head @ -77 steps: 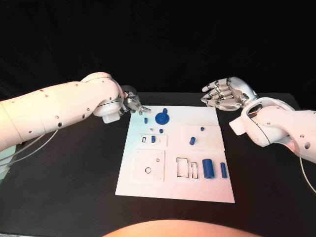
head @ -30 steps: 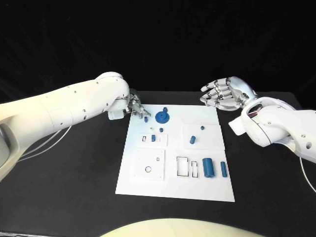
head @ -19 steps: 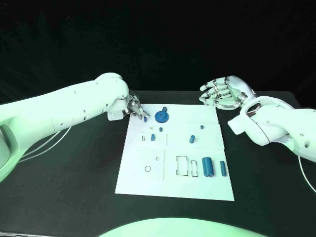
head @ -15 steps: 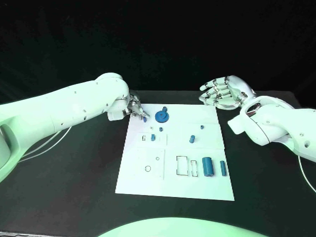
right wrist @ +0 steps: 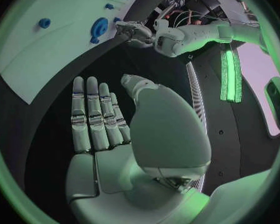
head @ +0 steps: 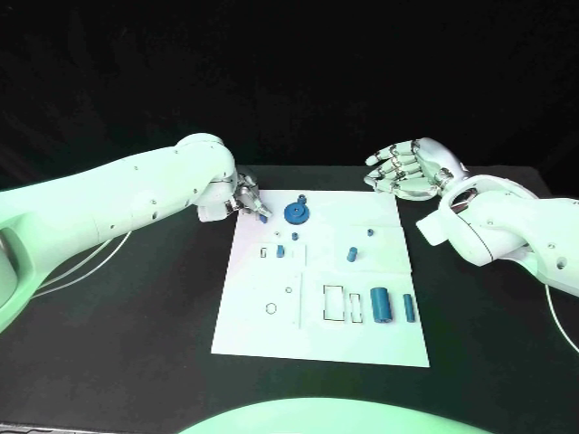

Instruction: Assemble the parts on the task board

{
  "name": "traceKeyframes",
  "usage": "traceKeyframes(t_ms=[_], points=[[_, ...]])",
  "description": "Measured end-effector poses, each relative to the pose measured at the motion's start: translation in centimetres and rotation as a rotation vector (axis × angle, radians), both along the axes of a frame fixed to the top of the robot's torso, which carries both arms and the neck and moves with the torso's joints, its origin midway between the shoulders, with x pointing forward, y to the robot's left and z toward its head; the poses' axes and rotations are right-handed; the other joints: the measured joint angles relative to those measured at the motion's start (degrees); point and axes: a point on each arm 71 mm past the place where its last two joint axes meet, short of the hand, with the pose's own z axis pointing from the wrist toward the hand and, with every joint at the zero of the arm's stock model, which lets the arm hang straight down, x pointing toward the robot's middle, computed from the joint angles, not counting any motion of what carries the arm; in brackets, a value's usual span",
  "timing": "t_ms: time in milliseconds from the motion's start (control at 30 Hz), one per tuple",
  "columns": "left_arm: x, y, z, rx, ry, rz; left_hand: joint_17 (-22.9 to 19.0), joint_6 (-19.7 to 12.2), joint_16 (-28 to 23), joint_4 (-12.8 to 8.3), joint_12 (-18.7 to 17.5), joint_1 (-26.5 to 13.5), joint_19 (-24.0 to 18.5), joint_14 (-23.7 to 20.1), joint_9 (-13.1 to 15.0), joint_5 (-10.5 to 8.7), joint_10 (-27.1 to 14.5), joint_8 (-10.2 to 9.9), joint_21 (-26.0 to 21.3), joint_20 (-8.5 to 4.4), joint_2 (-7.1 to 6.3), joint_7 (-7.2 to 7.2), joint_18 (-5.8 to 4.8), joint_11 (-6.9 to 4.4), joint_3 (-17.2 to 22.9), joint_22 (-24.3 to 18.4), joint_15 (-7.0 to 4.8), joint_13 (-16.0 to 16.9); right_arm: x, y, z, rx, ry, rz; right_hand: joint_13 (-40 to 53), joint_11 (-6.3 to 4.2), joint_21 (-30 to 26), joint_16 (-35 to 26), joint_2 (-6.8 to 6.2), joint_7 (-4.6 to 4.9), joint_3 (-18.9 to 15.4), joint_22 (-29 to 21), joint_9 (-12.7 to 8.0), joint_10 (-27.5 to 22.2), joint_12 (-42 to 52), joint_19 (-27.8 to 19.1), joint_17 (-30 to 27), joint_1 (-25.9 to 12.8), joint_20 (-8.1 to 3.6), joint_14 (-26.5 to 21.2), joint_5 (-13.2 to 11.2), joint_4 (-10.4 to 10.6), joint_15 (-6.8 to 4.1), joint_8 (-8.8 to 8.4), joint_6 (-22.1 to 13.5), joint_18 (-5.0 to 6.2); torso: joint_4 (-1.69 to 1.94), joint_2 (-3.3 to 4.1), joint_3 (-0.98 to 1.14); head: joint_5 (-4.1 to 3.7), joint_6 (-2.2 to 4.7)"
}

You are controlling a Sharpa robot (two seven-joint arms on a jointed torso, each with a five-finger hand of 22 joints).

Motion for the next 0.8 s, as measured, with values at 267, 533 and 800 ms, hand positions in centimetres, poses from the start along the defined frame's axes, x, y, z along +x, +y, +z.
traceKeyframes(t_ms=[267,533,800], points=[[-0.2,0.2,0.1,-0.023,0.009,0.004,0.0,-0.9,0.3,0.6,0.0,0.9,0.1,0.1,1.7,-0.65,0.6,4.4,0.0,-0.52,-0.73,-1.1,0.0,-0.62,6.0,0.3,-0.49,0.0,0.0,0.0,0.0,0.0,0.001,0.0,0.0,0.0,0.0,-0.1,0.3,0.0,0.0,-0.1,-0.1,0.0,-0.1,0.0,-0.1,-0.3,0.0,0.0,0.0,0.0,0.0,0.0,0.0,0.0,0.02,0.03,-0.01,0.03,-0.24],[-1.1,1.1,0.4,-0.06,0.012,0.015,0.0,-0.9,0.3,1.6,0.0,0.7,0.3,0.1,1.7,-0.78,1.1,5.9,0.2,-0.73,-1.5,-1.09,0.0,-1.03,7.1,0.3,-0.49,0.2,0.0,-0.2,0.0,-0.001,0.002,-0.005,-0.1,0.0,0.0,-0.1,0.3,0.0,0.0,-0.3,-0.1,0.0,-0.1,0.0,-0.2,-0.3,0.0,-0.2,0.0,0.0,0.21,0.0,0.0,0.0,0.02,-0.03,0.0,0.07,-0.38],[-2.7,1.5,0.8,-0.082,0.004,0.011,0.0,-0.9,0.3,2.3,0.0,0.0,0.5,-0.1,7.2,-0.79,1.2,6.5,0.2,-0.93,-2.17,-1.08,0.0,-1.13,7.7,0.3,-0.7,0.3,0.0,-0.5,0.0,-0.002,0.003,-0.009,-0.1,0.0,0.0,-0.2,0.3,0.0,0.0,-0.5,-0.1,0.0,-0.2,-0.1,-0.2,-0.3,0.12,-0.2,0.0,0.0,0.21,-0.14,0.0,0.0,0.09,-0.08,0.03,0.15,-0.46]])
